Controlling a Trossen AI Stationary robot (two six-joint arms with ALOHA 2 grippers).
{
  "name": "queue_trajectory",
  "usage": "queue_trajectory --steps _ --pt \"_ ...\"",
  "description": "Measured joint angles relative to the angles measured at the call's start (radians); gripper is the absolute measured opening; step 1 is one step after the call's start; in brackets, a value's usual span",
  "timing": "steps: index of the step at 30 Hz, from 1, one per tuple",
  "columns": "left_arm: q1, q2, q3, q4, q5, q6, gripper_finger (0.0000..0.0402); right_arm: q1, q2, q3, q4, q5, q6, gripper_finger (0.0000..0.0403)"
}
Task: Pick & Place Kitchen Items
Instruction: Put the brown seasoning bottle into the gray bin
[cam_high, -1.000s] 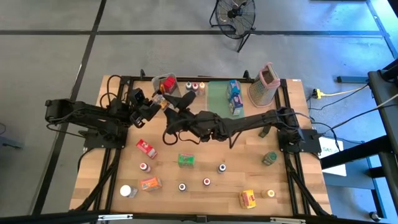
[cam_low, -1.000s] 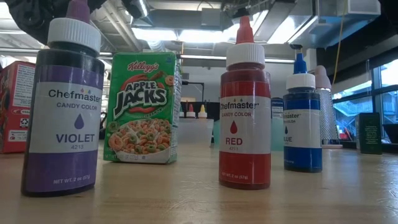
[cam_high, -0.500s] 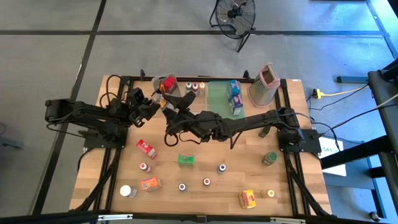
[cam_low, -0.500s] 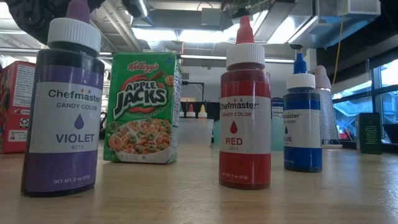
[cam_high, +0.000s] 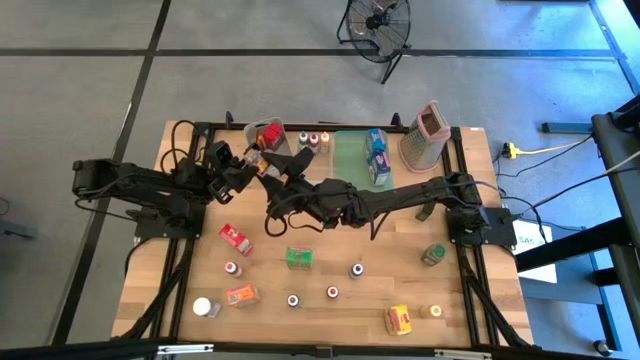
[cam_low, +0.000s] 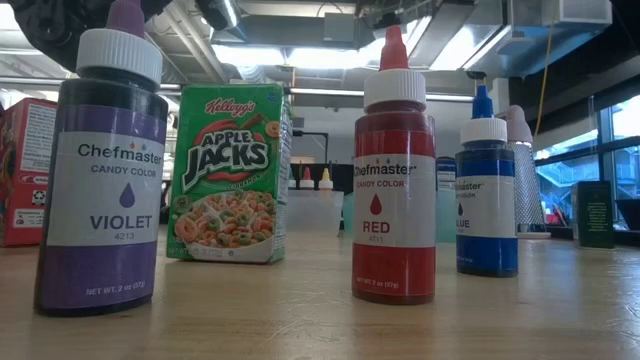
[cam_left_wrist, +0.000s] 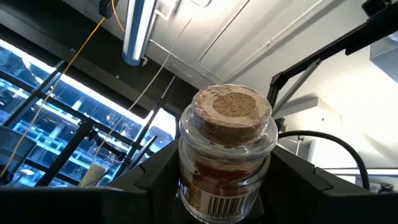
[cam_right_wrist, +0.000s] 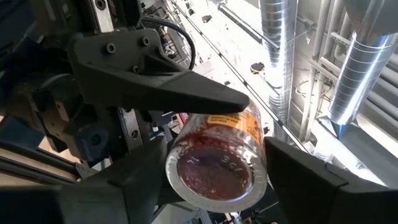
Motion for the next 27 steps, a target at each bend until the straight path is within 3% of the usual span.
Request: queue_trajectory --steps 7,21,27 --pt "0.0 0.0 0.0 -0.004 0.001 0.003 0.0194 0.0 0.0 0.0 0.008 0.0 -0.004 0.0235" --pt "0.0 -0.001 0.0 -0.013 0.003 0.003 0.0194 0.002 0.0 0.0 0.009 -0.002 -0.032 0.0227" --pt "0.0 -0.001 0.0 -0.015 0.005 0.003 0.0194 0.006 0.0 0.0 0.008 0.0 -0.038 0.02"
